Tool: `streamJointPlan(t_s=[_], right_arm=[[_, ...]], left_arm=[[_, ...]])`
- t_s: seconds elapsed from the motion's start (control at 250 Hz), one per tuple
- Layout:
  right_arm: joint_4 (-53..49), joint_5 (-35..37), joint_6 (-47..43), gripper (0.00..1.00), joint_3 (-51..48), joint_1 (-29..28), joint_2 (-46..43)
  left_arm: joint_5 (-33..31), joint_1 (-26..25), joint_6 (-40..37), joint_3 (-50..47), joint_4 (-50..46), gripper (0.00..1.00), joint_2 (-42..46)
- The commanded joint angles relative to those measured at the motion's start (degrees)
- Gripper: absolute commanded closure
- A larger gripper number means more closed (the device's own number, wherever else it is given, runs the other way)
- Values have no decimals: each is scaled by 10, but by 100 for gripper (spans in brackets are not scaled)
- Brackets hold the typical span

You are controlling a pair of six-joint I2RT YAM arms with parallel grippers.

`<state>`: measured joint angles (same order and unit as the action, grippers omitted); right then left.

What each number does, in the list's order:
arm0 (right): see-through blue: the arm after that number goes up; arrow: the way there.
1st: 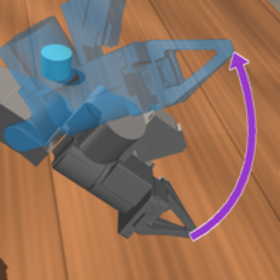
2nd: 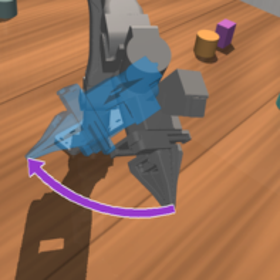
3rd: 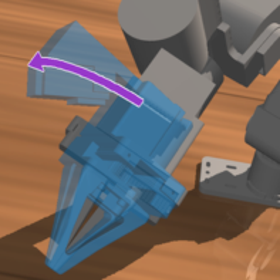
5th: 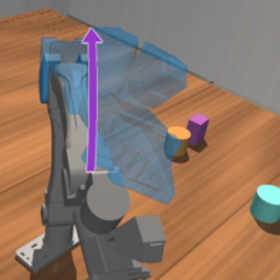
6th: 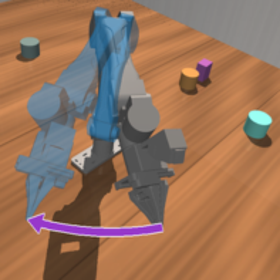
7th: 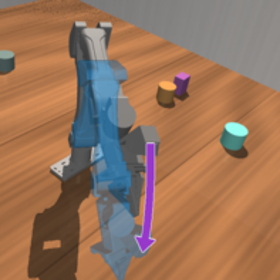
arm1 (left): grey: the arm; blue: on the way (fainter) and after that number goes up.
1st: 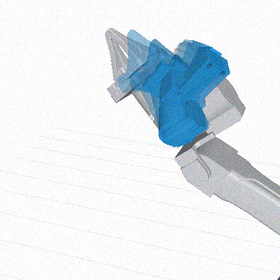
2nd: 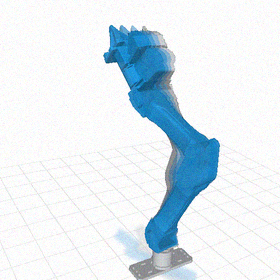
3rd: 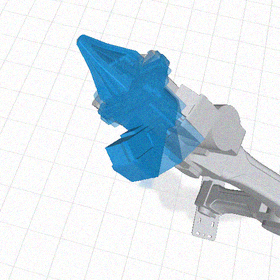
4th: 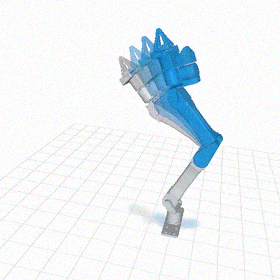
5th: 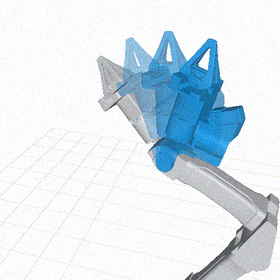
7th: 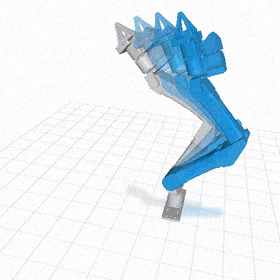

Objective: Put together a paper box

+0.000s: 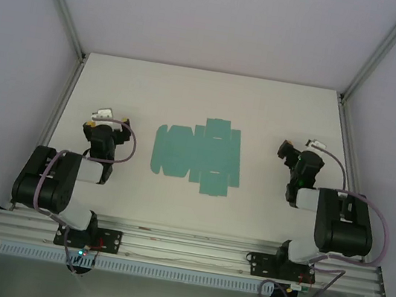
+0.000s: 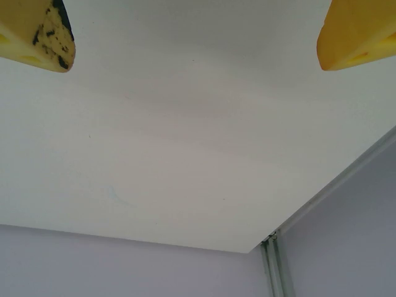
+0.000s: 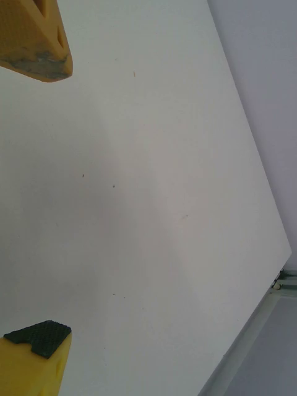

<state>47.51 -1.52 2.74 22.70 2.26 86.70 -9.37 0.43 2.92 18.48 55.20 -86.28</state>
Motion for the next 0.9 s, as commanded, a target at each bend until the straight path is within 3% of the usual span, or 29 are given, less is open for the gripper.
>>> streamJointPlan(t_s=[0.0,0.751,0.831,0.895], right_arm=[[-3,-1,-6,0,-2,-2,-8],[-2,1,-5,0,-2,-2,-11],[-49,5,-4,0,15,-2,-36],[-146,4,1,0,50,-2,-73]], left_arm=[[5,1,-4,-4,27,0,-3],[22,2,-12,2,22,0,-1],[11,2,-6,27,-57,0,42],[10,1,-3,57,-153,0,91]])
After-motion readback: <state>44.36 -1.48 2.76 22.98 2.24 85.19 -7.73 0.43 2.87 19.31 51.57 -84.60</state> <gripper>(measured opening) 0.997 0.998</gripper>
